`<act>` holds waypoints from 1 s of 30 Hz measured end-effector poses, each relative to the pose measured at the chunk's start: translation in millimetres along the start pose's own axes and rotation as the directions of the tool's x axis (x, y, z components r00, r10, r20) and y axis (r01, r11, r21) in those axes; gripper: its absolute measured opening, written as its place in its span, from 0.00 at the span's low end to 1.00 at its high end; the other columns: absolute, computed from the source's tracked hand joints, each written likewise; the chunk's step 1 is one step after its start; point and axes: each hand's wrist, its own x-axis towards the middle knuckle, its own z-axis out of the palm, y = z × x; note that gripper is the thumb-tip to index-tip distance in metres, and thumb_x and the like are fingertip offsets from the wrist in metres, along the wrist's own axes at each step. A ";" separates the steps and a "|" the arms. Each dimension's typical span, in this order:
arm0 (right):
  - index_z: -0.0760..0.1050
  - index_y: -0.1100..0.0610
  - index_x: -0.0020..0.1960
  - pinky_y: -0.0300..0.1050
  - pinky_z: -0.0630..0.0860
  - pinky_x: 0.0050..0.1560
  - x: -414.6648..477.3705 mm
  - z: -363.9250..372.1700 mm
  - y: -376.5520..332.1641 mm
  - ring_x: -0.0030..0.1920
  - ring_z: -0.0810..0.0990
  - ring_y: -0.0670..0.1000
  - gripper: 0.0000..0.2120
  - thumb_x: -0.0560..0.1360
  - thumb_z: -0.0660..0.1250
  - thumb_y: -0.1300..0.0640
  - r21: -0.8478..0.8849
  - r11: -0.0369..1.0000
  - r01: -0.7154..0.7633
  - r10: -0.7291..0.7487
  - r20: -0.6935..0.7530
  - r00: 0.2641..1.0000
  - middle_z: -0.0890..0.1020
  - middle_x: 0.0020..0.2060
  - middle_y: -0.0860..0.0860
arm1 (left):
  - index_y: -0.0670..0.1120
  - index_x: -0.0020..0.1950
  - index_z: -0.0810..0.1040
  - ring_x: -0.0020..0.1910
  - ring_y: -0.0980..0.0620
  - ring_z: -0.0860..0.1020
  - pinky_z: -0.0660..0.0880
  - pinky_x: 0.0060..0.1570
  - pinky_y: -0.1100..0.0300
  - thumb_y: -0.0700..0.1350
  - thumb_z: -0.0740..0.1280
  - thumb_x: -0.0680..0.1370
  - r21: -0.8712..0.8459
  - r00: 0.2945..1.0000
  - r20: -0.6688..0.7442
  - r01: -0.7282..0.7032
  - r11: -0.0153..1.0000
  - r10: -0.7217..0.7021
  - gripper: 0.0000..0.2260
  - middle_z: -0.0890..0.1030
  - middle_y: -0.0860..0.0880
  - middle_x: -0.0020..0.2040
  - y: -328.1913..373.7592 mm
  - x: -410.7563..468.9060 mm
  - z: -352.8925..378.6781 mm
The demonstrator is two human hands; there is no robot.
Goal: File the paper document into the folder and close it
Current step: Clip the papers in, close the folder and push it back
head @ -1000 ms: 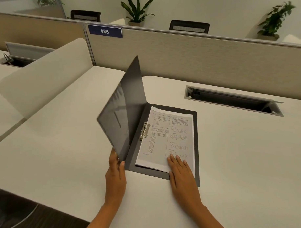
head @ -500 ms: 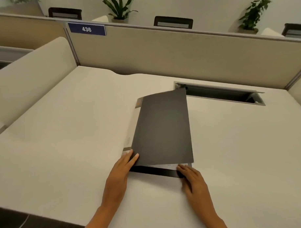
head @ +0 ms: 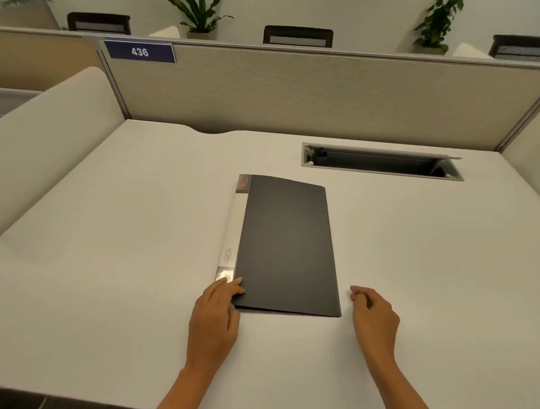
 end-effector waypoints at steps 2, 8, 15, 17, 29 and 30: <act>0.79 0.56 0.50 0.43 0.71 0.49 1.6 1.7 -8.3 0.45 0.76 0.50 0.11 0.78 0.57 0.60 -0.015 0.999 -0.043 0.043 0.009 0.999 0.80 0.44 0.49 | 0.50 0.55 0.77 0.62 0.55 0.71 0.75 0.59 0.55 0.38 0.65 0.75 -0.035 0.999 -0.040 0.027 0.999 -0.029 0.11 0.77 0.54 0.60 5.6 4.6 3.7; 0.77 0.62 0.40 0.44 0.72 0.36 1.0 13.4 -25.6 0.34 0.76 0.52 0.11 0.76 0.61 0.57 -0.177 0.984 -0.035 0.056 0.115 0.992 0.81 0.34 0.55 | 0.47 0.66 0.70 0.68 0.48 0.67 0.67 0.62 0.60 0.41 0.62 0.78 -0.192 0.947 -0.022 0.310 0.931 -0.320 0.16 0.66 0.47 0.70 24.1 19.8 7.6; 0.63 0.58 0.28 0.42 0.63 0.30 6.6 20.9 -30.4 0.26 0.65 0.51 0.17 0.73 0.64 0.57 -0.258 0.956 -0.140 0.179 0.136 0.974 0.67 0.24 0.53 | 0.45 0.65 0.69 0.64 0.44 0.71 0.74 0.61 0.50 0.39 0.68 0.75 -0.194 0.918 0.042 0.394 0.898 -0.394 0.20 0.70 0.44 0.66 25.5 29.4 1.5; 0.64 0.58 0.28 0.42 0.65 0.31 11.1 21.1 -32.3 0.27 0.67 0.51 0.17 0.73 0.64 0.56 -0.230 0.950 -0.212 0.248 0.137 0.959 0.69 0.25 0.53 | 0.45 0.64 0.70 0.63 0.44 0.71 0.74 0.61 0.50 0.39 0.70 0.74 -0.190 0.918 0.047 0.395 0.899 -0.394 0.21 0.71 0.44 0.64 24.3 30.5 0.5; 0.71 0.59 0.57 0.42 0.71 0.40 6.3 30.2 -29.5 0.41 0.74 0.51 0.09 0.77 0.61 0.60 -0.002 0.972 -0.233 0.230 0.191 0.954 0.76 0.48 0.54 | 0.46 0.65 0.69 0.56 0.47 0.75 0.77 0.50 0.59 0.39 0.72 0.72 -0.421 0.775 0.143 0.610 0.671 -0.615 0.24 0.75 0.46 0.64 23.0 45.9 -3.9; 0.70 0.58 0.62 0.43 0.72 0.44 3.9 29.8 -29.4 0.44 0.74 0.52 0.14 0.77 0.61 0.60 0.020 0.977 -0.212 0.205 0.184 0.961 0.77 0.51 0.54 | 0.46 0.65 0.70 0.54 0.48 0.75 0.76 0.47 0.61 0.39 0.71 0.73 -0.469 0.726 0.164 0.653 0.595 -0.668 0.22 0.76 0.47 0.63 20.7 49.3 -5.3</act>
